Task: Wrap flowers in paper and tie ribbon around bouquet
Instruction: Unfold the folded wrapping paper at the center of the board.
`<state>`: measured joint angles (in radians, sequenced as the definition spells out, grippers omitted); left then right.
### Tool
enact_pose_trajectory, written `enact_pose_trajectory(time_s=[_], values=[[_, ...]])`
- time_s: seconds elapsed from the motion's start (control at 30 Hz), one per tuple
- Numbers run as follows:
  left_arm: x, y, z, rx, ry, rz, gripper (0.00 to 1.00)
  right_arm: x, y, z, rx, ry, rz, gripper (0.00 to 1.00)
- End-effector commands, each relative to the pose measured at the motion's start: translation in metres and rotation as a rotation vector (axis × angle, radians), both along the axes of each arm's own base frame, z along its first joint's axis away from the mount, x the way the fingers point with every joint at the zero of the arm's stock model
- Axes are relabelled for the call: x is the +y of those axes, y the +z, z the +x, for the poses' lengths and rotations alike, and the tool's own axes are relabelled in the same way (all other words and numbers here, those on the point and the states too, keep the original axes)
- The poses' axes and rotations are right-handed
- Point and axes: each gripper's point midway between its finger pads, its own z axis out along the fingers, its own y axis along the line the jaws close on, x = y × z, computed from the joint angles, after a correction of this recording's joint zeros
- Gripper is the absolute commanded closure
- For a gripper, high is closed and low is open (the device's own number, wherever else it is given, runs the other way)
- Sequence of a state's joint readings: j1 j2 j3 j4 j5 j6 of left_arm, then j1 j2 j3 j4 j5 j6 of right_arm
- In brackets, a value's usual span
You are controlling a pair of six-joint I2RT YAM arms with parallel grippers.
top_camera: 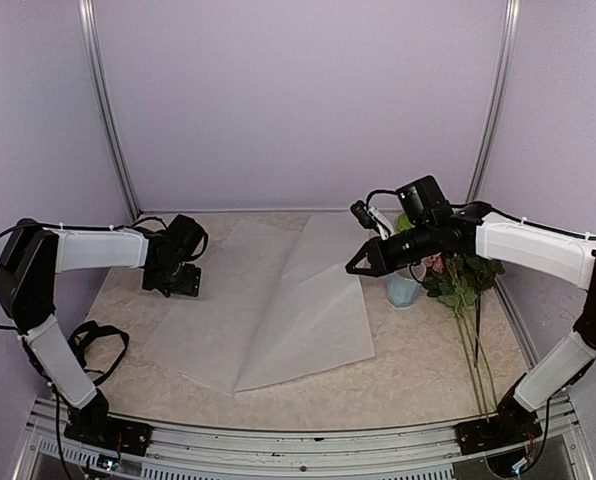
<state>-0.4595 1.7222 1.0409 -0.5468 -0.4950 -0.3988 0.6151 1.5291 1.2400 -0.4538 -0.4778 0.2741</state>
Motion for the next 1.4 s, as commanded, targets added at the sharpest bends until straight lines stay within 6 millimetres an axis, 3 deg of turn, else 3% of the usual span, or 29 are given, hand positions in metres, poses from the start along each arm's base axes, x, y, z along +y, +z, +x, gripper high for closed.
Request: enact_pose_trajectory(time_s=[0.0, 0.1, 0.23, 0.37, 0.43, 0.7, 0.87, 1.13, 1.23, 1.37], values=[[-0.006, 0.079, 0.027, -0.177, -0.045, 0.014, 0.11, 0.015, -0.016, -0.019, 0.082, 0.029, 0.078, 1.0], [-0.026, 0.101, 0.022, -0.219, -0.093, -0.037, 0.11, 0.027, -0.04, -0.031, 0.135, 0.041, 0.07, 1.0], [-0.067, 0.103, -0.003, -0.212, -0.191, -0.071, 0.11, 0.026, -0.058, -0.038, 0.185, 0.004, 0.084, 1.0], [-0.107, 0.074, -0.037, -0.127, -0.27, -0.134, 0.11, 0.017, -0.08, -0.042, 0.218, -0.051, 0.047, 1.0], [-0.117, 0.055, -0.053, -0.084, -0.287, -0.15, 0.11, 0.01, -0.095, -0.045, 0.232, -0.078, 0.007, 1.0], [-0.118, -0.005, -0.091, 0.025, -0.278, -0.148, 0.11, 0.002, -0.134, -0.061, 0.275, -0.116, -0.071, 1.0], [-0.097, -0.039, -0.092, 0.088, -0.235, -0.097, 0.11, 0.001, -0.14, -0.064, 0.275, -0.122, -0.094, 1.0], [-0.092, -0.066, -0.074, 0.119, -0.232, -0.059, 0.11, -0.006, -0.145, -0.079, 0.278, -0.152, -0.133, 1.0], [-0.085, -0.067, -0.057, 0.111, -0.22, -0.035, 0.11, -0.005, -0.148, -0.088, 0.29, -0.154, -0.14, 1.0], [-0.075, -0.044, -0.028, 0.05, -0.189, -0.026, 0.11, -0.008, -0.147, -0.096, 0.3, -0.169, -0.134, 1.0]])
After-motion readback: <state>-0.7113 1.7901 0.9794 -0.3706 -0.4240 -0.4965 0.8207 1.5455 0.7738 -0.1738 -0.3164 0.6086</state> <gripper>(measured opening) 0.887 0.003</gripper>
